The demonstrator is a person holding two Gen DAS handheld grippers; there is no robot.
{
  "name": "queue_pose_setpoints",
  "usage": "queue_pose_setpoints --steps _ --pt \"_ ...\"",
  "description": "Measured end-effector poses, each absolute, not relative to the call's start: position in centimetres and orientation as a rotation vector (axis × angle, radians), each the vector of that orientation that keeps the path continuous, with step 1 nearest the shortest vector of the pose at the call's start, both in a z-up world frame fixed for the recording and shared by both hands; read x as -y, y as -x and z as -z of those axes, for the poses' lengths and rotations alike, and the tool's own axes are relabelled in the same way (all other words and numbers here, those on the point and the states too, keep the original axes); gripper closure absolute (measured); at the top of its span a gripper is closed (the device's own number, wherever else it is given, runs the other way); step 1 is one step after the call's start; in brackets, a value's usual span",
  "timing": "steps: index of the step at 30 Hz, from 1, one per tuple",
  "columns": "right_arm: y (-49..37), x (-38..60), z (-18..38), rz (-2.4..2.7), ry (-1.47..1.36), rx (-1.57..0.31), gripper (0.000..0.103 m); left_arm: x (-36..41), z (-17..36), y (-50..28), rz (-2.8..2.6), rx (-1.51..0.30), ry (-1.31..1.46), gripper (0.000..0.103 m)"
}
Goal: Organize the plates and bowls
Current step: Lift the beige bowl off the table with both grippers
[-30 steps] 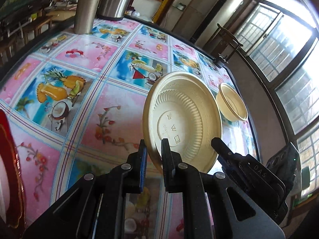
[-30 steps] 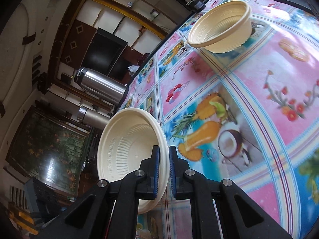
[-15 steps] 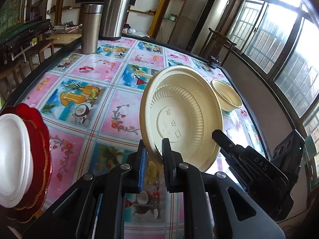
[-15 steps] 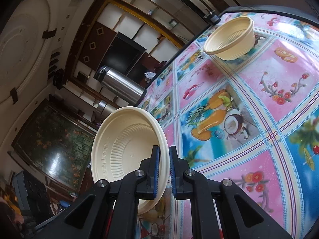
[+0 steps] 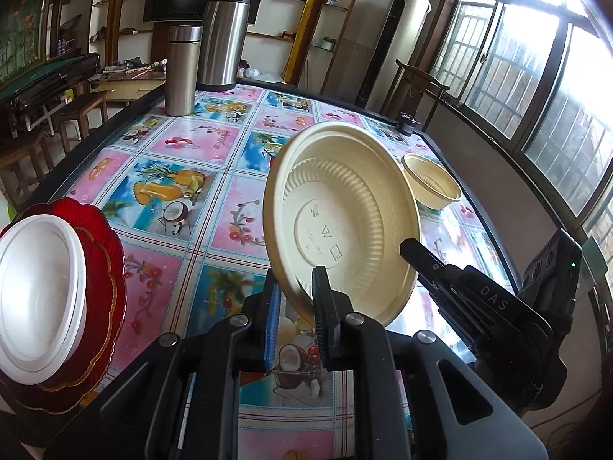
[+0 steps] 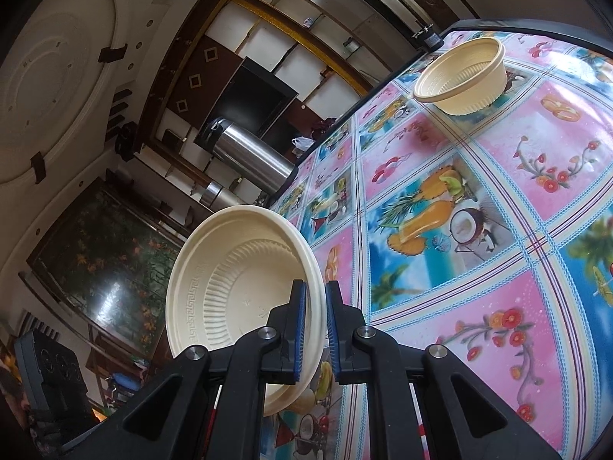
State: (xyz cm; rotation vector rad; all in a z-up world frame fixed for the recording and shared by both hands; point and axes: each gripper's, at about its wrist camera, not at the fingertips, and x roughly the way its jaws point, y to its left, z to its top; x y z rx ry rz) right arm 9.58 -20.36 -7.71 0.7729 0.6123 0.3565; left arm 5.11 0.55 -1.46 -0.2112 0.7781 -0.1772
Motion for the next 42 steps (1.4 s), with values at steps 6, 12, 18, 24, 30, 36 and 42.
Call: queue_pose_setpoints --steps 6,12,18,24,30,36,42 --pt "-9.6 20.1 7.6 -0.357 -0.756 -0.620 0.092 -0.7 1.6 -5.0 0.174 -0.774 0.213 0.089" --pt "-9.7 20.0 7.6 -0.359 -0.749 -0.623 0.092 -0.9 1.7 -4.8 0.174 -0.775 0.214 0.089" --pt "-9.8 19.9 7.5 -0.357 -0.739 -0.625 0.091 -0.9 1.8 -4.7 0.173 -0.775 0.208 0.089" --pt "-9.8 19.8 7.6 -0.352 -0.735 -0.623 0.090 -0.8 1.7 -4.5 0.180 -0.767 0.204 0.089" --pt "-9.8 19.8 7.5 -0.356 -0.733 -0.621 0.090 -0.9 1.5 -4.2 0.176 -0.762 0.203 0.089" --pt "-9.5 19.6 7.3 -0.375 -0.740 -0.605 0.089 -1.3 1.0 -3.7 0.163 -0.739 0.197 0.089" --pt "-9.6 19.1 7.3 -0.405 -0.781 -0.594 0.089 -3.0 0.1 -3.0 0.108 -0.684 0.179 0.089"
